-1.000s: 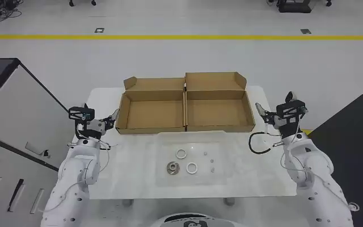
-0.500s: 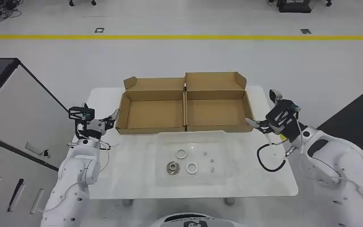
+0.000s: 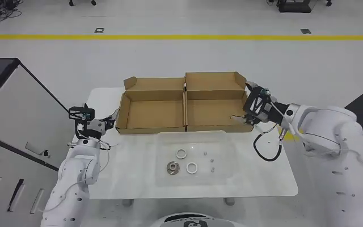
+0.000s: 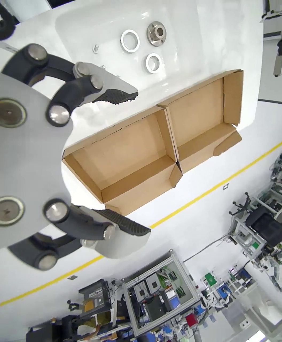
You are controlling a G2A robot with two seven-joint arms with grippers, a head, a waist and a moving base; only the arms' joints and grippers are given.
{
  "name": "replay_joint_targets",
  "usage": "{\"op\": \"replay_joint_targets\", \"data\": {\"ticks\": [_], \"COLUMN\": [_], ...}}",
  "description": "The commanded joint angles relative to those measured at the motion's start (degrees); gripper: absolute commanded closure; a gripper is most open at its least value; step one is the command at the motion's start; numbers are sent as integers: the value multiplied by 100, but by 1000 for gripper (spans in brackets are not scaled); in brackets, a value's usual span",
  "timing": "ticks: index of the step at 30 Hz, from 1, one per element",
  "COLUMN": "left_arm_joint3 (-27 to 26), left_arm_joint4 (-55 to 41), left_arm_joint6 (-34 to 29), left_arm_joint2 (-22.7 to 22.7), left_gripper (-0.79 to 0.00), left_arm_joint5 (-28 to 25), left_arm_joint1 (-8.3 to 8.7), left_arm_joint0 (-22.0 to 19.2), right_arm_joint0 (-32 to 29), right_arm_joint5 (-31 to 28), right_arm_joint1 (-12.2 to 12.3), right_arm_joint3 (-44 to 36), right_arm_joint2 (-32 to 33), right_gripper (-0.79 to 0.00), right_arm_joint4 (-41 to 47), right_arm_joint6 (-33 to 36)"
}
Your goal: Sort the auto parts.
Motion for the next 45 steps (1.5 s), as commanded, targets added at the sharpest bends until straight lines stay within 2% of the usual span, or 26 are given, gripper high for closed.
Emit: {"op": "replay_joint_targets", "data": {"ticks": [1, 8, 21, 28, 36, 45], "left_arm_joint3": [0, 0, 0, 0, 0, 0], "left_arm_joint4": [0, 0, 0, 0, 0, 0], "left_arm_joint6": [0, 0, 0, 0, 0, 0], "left_arm_joint2": [0, 0, 0, 0, 0, 0], "left_gripper": [-785, -785, -785, -785, -785, -785], "left_arm_joint5": [0, 0, 0, 0, 0, 0], "left_arm_joint1": [0, 0, 0, 0, 0, 0], "left_arm_joint0": [0, 0, 0, 0, 0, 0], "right_arm_joint0": [178, 543, 1419, 1906, 2361, 2874], "right_arm_joint5": [-39, 378, 922, 1094, 1082, 1005], "right_arm_joint1": [22, 248, 1047, 1383, 1624, 1789], "right_arm_joint3": [40, 50, 213, 357, 539, 727], "right_arm_joint2": [-213, -1015, -2724, -3566, -4508, -5367], "right_gripper": [-785, -785, -785, -785, -785, -785], "right_arm_joint4": [229, 787, 1418, 1830, 1902, 1998], "right_arm_joint6": [308, 942, 1487, 1659, 1646, 1569]}}
